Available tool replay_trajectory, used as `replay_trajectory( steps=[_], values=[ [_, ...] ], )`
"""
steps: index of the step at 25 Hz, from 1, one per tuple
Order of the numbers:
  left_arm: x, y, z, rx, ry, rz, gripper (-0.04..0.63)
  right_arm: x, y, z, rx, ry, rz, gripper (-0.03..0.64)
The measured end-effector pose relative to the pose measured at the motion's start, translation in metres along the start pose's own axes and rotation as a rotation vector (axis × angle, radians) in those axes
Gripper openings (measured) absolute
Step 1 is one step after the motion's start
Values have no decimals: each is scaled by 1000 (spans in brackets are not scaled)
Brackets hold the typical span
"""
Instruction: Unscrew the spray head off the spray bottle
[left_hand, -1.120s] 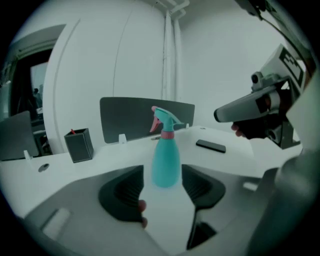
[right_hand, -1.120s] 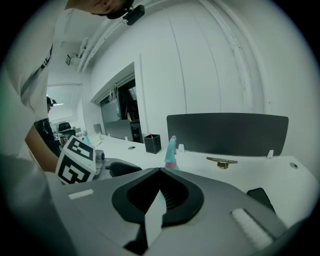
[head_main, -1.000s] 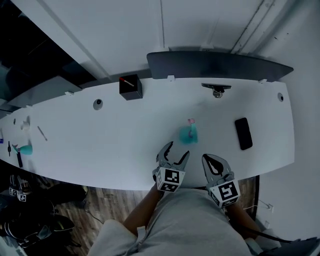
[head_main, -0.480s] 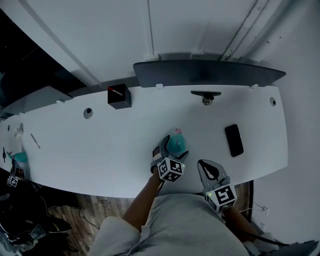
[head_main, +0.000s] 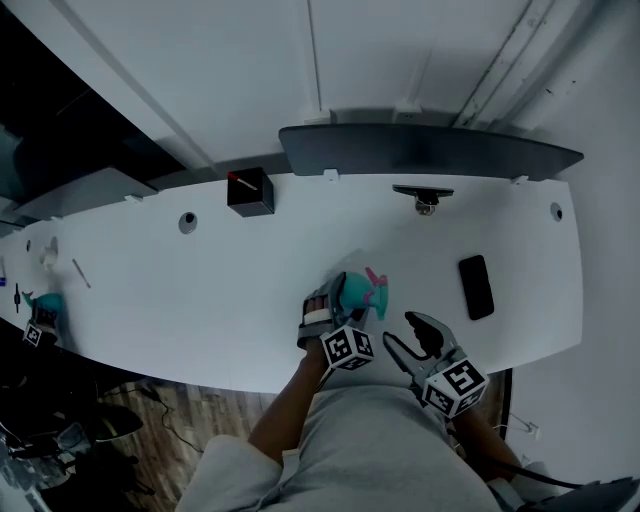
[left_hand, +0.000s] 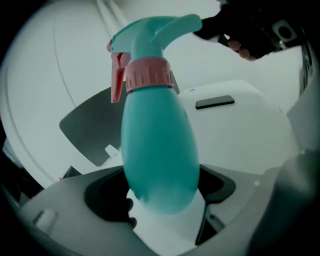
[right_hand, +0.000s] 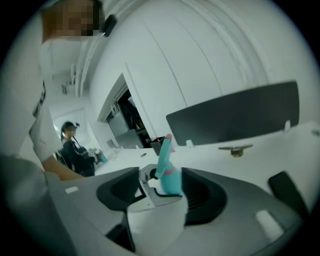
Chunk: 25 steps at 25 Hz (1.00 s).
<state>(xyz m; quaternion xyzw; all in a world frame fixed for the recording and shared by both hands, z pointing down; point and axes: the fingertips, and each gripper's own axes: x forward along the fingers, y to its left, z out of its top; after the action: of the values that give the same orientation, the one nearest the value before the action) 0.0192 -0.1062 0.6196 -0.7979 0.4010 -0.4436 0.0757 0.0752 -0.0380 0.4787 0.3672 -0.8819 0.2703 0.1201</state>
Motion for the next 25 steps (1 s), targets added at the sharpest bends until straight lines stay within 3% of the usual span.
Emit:
replay_trajectory(
  steps=[1,2,6,11,15,20,23,25],
  values=[
    [-7,7,1,70,19,30,405,2,5,2,79,-1,50,313],
    [-15,13,3,130,35,55,405,3,8,4,143,-6,82,324],
    [-39,30,5,279,99,129,405,14,10,21,243,-30,106,319],
    [-57,40,-4,381,210,188,407,31,14,22,372,17,125,226],
    [-62,36,-9,415,253,192,405,32,13,11,274,84,77,98],
    [-64,31,-8,424,246,172,405,29,12,8,207,116,108,94],
    [-66,25,-7,421,235,136,405,26,16,8,37,161,142,92],
    [-66,20,-7,412,224,111,405,23,23,6,-148,198,164,91]
  ],
)
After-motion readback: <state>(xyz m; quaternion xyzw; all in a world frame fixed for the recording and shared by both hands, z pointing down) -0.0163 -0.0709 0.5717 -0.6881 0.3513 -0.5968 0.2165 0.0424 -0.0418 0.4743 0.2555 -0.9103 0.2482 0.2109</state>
